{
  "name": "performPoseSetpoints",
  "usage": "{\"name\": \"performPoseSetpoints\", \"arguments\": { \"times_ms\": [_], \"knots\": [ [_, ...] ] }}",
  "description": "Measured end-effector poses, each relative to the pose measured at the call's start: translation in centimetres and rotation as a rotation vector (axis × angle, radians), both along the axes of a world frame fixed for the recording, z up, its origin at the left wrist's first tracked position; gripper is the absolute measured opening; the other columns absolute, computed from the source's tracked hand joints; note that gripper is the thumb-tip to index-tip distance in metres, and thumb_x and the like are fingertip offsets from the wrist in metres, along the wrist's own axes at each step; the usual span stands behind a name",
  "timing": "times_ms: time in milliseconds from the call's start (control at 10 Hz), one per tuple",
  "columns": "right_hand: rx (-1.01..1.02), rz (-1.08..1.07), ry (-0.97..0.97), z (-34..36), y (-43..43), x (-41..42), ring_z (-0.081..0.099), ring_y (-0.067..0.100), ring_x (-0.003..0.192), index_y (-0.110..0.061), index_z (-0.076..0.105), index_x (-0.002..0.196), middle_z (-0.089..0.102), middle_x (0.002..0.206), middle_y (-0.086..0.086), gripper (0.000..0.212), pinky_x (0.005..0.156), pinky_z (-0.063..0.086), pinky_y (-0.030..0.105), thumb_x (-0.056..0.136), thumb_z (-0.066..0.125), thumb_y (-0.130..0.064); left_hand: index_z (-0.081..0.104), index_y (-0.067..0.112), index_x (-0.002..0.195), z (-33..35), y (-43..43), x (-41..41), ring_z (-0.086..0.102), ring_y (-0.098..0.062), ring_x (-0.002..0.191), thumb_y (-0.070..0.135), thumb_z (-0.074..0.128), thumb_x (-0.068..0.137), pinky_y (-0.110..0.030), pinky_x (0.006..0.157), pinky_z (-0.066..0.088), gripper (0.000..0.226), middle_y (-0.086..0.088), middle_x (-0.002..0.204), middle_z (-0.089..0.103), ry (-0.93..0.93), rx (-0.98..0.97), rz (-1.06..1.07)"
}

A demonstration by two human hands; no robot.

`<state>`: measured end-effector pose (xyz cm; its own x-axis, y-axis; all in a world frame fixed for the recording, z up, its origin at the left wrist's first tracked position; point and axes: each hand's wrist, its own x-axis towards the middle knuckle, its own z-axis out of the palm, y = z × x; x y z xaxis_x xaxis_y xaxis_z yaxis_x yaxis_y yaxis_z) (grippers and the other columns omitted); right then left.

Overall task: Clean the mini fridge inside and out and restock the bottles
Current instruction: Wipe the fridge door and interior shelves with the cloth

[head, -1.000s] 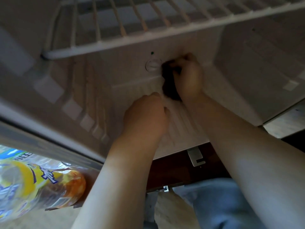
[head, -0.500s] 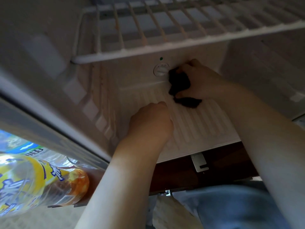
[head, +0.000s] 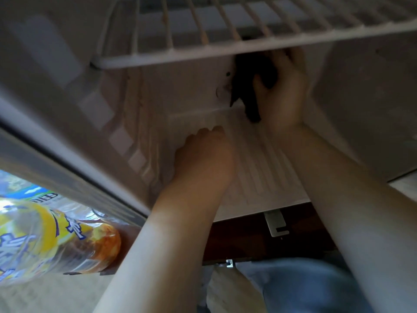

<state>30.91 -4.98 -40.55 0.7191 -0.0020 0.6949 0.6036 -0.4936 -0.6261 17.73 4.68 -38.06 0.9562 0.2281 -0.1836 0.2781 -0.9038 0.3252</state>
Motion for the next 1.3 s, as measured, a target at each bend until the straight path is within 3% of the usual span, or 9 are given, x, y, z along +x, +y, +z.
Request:
{"name": "performPoseSetpoints", "arguments": {
  "times_ms": [200,400,600,700,800,900,1000,1100,1300],
  "knots": [
    [-0.165,0.033,0.214,-3.3,-0.6,-1.0,0.06,0.023,0.09,-0.01,0.071,0.103,0.059,0.107,0.013,0.029,0.074,0.044,0.02,0.078,0.057,-0.006,0.045,0.012,0.133,-0.5,-0.2,-0.2,0.047,-0.033,0.122,0.019,0.043,0.095,-0.041,0.101,0.041,0.038,-0.014,0.134,0.048,0.051,0.021,-0.001],
    [0.011,-0.033,-0.034,1.8,1.6,-1.0,0.053,0.016,0.108,-0.002,0.065,0.116,0.059,0.117,0.014,0.044,0.088,0.03,-0.002,0.072,0.059,-0.005,0.045,0.011,0.129,-0.4,0.0,-0.7,0.049,-0.035,0.118,0.022,0.043,0.096,-0.04,0.097,0.044,0.035,-0.016,0.13,0.05,0.047,0.024,-0.034],
    [-0.41,0.148,0.059,-1.6,2.6,-2.4,0.053,0.039,0.107,-0.009,0.058,0.128,0.05,0.127,0.022,0.047,0.086,0.034,0.023,0.082,0.062,-0.001,0.044,0.015,0.131,-0.7,0.4,-1.3,0.048,-0.033,0.119,0.026,0.045,0.097,-0.038,0.092,0.042,0.035,-0.011,0.129,0.049,0.038,0.069,-0.054],
    [-0.325,0.224,0.122,-2.2,3.1,-2.0,0.061,0.032,0.095,-0.017,0.068,0.109,0.061,0.111,0.014,0.03,0.081,0.049,0.034,0.08,0.065,-0.007,0.044,0.017,0.127,-0.3,0.2,-2.1,0.045,-0.031,0.119,0.031,0.045,0.096,-0.038,0.094,0.042,0.034,-0.009,0.128,0.046,0.058,0.055,-0.117],
    [-0.348,0.226,0.153,-2.8,3.8,-2.4,0.06,0.023,0.091,-0.021,0.062,0.087,0.062,0.098,0.005,0.008,0.083,0.05,0.048,0.082,0.066,-0.026,0.039,0.021,0.101,0.0,-0.1,-2.8,0.045,-0.029,0.115,0.032,0.045,0.096,-0.038,0.091,0.042,0.013,-0.007,0.122,0.045,0.079,0.058,-0.148],
    [-0.482,0.249,0.18,-3.0,4.2,-2.6,0.052,0.026,0.105,-0.018,0.067,0.108,0.056,0.116,0.01,0.025,0.086,0.042,0.032,0.087,0.057,-0.008,0.042,0.022,0.105,-0.2,-0.1,-3.0,0.043,-0.027,0.116,0.03,0.045,0.096,-0.038,0.094,0.042,0.012,-0.006,0.123,0.044,0.094,0.065,-0.137],
    [-0.391,0.241,0.139,-1.2,4.4,-2.6,0.053,0.03,0.106,-0.017,0.067,0.118,0.056,0.12,0.015,0.036,0.082,0.037,0.025,0.087,0.051,-0.006,0.044,0.018,0.12,-0.4,-0.1,-3.1,0.04,-0.026,0.12,0.029,0.044,0.097,-0.037,0.098,0.04,0.026,-0.005,0.128,0.043,0.104,0.09,-0.142],
    [-0.207,0.282,0.046,0.1,6.3,-2.4,0.057,0.027,0.109,-0.014,0.069,0.115,0.063,0.116,0.012,0.036,0.089,0.046,0.027,0.088,0.048,-0.026,0.043,0.019,0.124,-0.6,0.4,-3.8,0.038,-0.024,0.121,0.028,0.044,0.097,-0.036,0.1,0.038,0.028,-0.003,0.13,0.041,0.097,0.112,-0.146],
    [-0.585,0.398,-0.175,-4.9,9.4,-3.1,0.06,0.03,0.099,-0.005,0.067,0.119,0.07,0.113,0.009,0.044,0.077,0.044,0.028,0.075,0.071,-0.004,0.035,0.021,0.133,-1.0,0.7,-4.9,0.035,-0.019,0.126,0.025,0.044,0.098,-0.031,0.101,0.034,0.037,0.002,0.137,0.035,0.12,0.17,-0.176]
  ]
}}
